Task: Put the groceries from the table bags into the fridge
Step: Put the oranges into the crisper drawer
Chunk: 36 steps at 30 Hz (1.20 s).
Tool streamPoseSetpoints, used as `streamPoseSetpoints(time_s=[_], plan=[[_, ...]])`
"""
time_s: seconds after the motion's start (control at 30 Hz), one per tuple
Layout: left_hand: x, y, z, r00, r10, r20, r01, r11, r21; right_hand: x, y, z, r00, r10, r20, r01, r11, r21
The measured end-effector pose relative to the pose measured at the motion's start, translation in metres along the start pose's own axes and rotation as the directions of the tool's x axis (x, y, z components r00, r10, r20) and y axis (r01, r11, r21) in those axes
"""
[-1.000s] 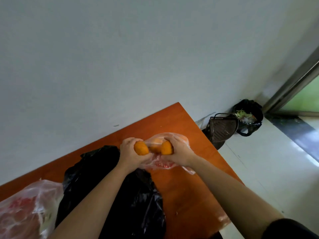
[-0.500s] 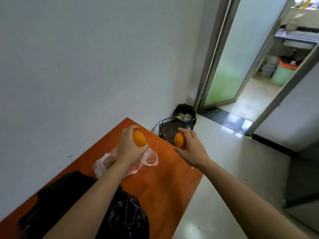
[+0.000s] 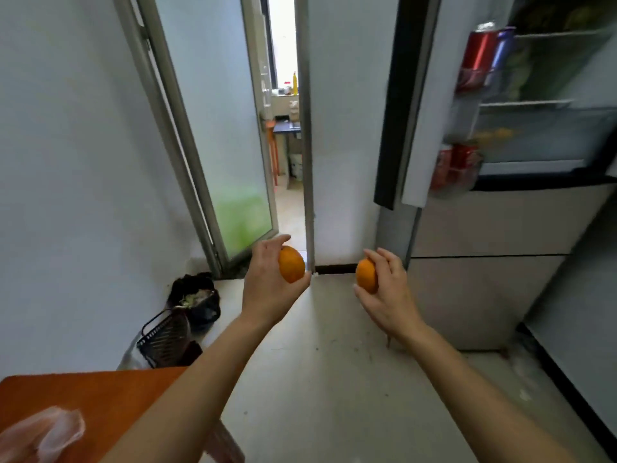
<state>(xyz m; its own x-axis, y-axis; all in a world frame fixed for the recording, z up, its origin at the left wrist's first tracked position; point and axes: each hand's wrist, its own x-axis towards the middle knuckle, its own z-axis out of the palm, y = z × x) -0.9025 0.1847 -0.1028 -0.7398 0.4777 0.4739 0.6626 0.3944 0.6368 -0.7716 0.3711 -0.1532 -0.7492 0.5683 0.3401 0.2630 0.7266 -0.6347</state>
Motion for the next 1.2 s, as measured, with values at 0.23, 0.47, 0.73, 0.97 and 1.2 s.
streamPoseSetpoints(time_s=[0.23, 0.47, 0.73, 0.97, 1.2], plan=[[0.011, 0.166, 0.131, 0.975, 0.207, 0.081, -0.203, 0.977, -0.060, -0.001, 0.126, -0.163, 0.983, 0.075, -0.168, -0.083, 0.996, -0.041], [0.067, 0.246, 0.239, 0.916, 0.382, 0.122, -0.375, 0.924, -0.074, 0.042, 0.220, -0.250, 0.947, 0.125, -0.295, -0.133, 0.991, -0.008], [0.188, 0.301, 0.369, 0.880, 0.472, 0.060, -0.448, 0.864, -0.229, 0.160, 0.311, -0.313, 0.911, 0.086, -0.404, -0.143, 0.983, -0.114], [0.330, 0.377, 0.456, 0.876, 0.480, 0.049, -0.434, 0.828, -0.355, 0.299, 0.353, -0.378, 0.880, 0.036, -0.474, -0.133, 0.976, -0.172], [0.438, 0.428, 0.520, 0.927, 0.370, 0.056, -0.318, 0.857, -0.405, 0.404, 0.387, -0.421, 0.841, -0.006, -0.541, -0.087, 0.985, -0.146]])
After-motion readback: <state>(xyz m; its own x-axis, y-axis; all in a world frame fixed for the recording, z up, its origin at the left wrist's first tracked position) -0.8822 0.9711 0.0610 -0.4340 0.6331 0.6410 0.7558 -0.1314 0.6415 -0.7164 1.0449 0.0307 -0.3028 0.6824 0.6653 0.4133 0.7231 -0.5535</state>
